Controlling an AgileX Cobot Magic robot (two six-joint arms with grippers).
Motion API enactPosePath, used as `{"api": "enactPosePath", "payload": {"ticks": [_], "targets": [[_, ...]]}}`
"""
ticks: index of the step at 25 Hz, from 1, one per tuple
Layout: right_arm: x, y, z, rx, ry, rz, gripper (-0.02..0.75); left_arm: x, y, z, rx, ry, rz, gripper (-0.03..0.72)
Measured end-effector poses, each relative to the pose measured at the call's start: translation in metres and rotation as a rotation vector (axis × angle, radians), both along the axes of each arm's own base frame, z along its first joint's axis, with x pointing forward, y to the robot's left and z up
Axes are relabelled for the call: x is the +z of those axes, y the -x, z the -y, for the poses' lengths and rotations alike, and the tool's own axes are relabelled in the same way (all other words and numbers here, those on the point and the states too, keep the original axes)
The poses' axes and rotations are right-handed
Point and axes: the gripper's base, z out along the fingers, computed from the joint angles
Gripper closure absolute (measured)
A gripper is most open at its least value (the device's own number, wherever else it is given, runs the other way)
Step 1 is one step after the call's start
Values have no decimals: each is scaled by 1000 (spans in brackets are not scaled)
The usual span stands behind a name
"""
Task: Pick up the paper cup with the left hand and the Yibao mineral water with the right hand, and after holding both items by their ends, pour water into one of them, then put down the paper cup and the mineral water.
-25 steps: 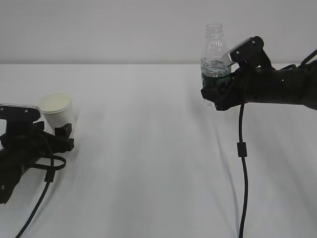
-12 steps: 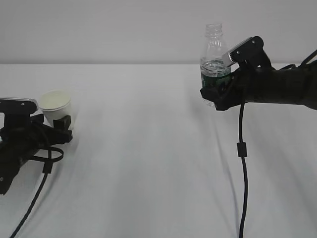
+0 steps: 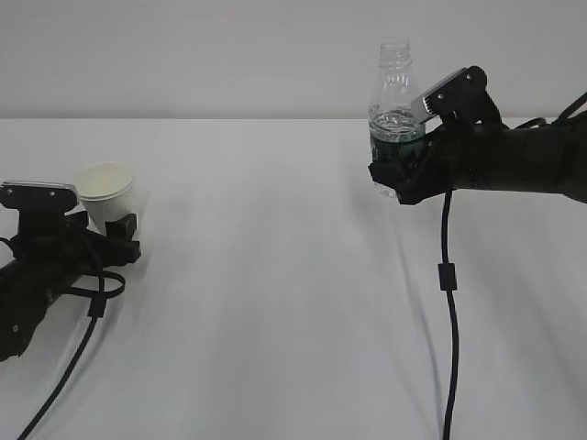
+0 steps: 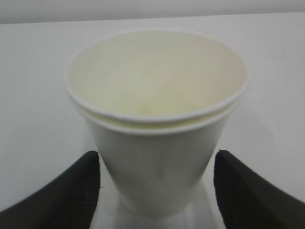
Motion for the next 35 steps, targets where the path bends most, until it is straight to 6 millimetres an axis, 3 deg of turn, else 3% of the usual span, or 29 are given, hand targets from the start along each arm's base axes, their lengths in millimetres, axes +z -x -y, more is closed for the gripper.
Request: {"api": "enactPosePath", "payload": {"ticks": [6,35], "targets": [[-1,1,-1,15,10,-3,275,-9,1,0,-2,-5,-25,155],[-1,2,-1,30,15,-6,276,-9,0,-6,-3,-8,-24,111]]}}
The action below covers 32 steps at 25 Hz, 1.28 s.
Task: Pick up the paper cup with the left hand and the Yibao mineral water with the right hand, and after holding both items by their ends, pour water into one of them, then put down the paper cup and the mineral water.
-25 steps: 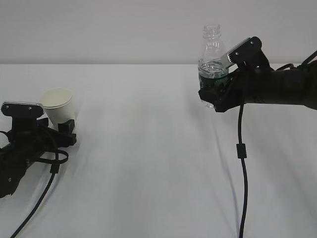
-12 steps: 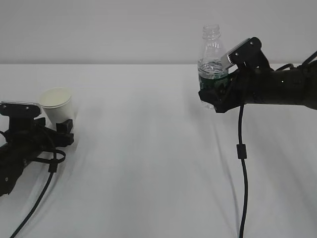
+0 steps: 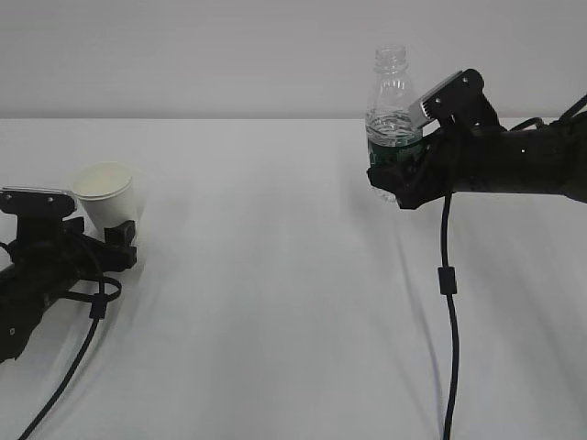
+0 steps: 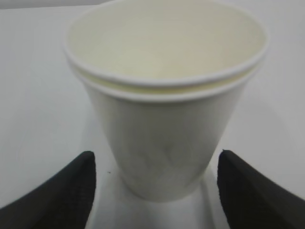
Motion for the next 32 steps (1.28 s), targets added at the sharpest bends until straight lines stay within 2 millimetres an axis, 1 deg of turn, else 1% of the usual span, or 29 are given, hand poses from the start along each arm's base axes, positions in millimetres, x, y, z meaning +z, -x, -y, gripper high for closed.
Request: {"api": "enactPosePath", "payload": {"ticks": [8,15,22,24,28,32], "targets": [[0,0,0,0,0,0,276,1,0,0,-3,0,4,109],[0,0,0,0,0,0,276,16,-3,1,-3,8,46,109],[0,0,0,-2,-4,-3,276,16,-3,0,2,9,47,109],[0,0,0,-4,-7,-5,276,19,-7,0,6,12,60,109],[0,0,-1,-3,-17,-8,276,25,-22,1,12,20,109,109],[0,1,-1,6,-14,-17,276,27,-27,2,12,23,115,109]]}}
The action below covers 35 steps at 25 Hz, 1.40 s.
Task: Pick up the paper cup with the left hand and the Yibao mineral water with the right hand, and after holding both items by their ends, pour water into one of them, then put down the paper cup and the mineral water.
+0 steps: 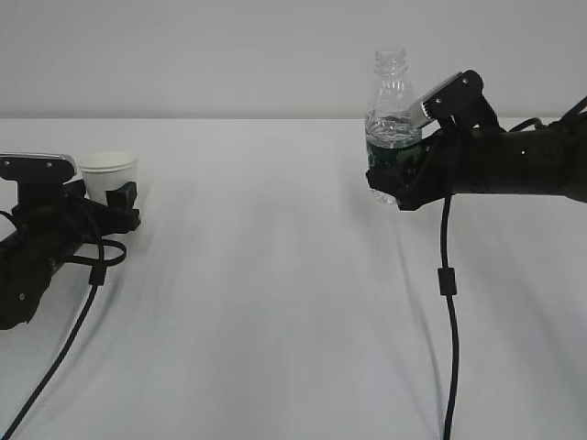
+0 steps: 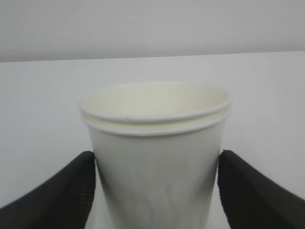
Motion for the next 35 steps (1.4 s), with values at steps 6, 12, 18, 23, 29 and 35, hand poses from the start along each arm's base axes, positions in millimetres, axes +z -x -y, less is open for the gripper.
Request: {"api": "enactPosePath", "payload": {"ticks": [6,12,18,23,29,35], "targets": [[0,0,0,2,-1,-4,276,-1,0,0,0,-1,-18,109],[0,0,0,2,-1,-4,276,-4,1,0,-3,-4,-45,109],[-1,1,0,9,6,-4,276,-6,1,0,-2,-5,-74,109],[-1,1,-1,14,8,-4,276,-7,1,0,2,-4,-77,83],[-1,2,-1,20,9,-13,276,-7,1,0,1,-8,-75,3],[-1,2,-1,19,7,-16,276,-6,-2,-2,15,-14,-68,-1]]}}
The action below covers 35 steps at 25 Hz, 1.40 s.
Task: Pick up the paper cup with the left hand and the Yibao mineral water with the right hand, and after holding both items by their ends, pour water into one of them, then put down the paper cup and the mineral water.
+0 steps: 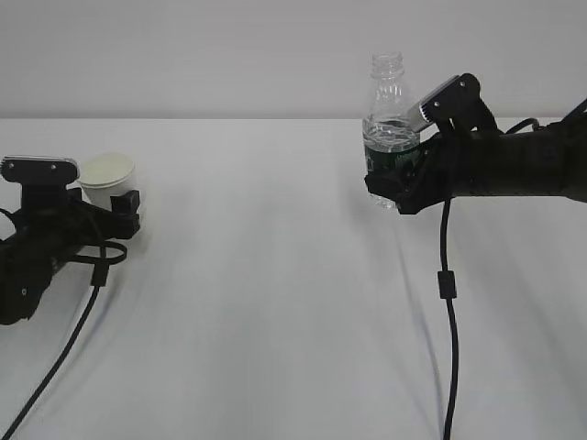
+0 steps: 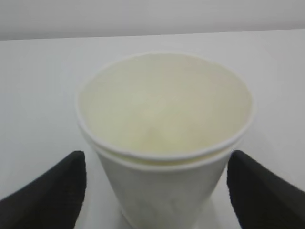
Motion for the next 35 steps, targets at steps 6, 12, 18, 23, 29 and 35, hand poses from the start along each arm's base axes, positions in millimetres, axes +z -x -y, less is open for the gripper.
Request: {"api": "enactPosePath", "payload": {"ticks": [6,12,18,23,29,35], "targets": [[0,0,0,0,-1,-2,276,-6,-9,1,6,3,-19,-1],[0,0,0,0,-1,-2,276,-7,-10,1,6,3,-25,1],[0,0,0,1,1,-2,276,-7,-10,2,1,1,-25,99],[0,0,0,1,1,-2,276,-7,-9,5,-45,-13,-25,180],[0,0,0,1,0,-2,276,-6,-9,13,-139,-17,-35,197],[0,0,0,1,0,-2,276,9,-7,26,-279,15,-17,200]]}}
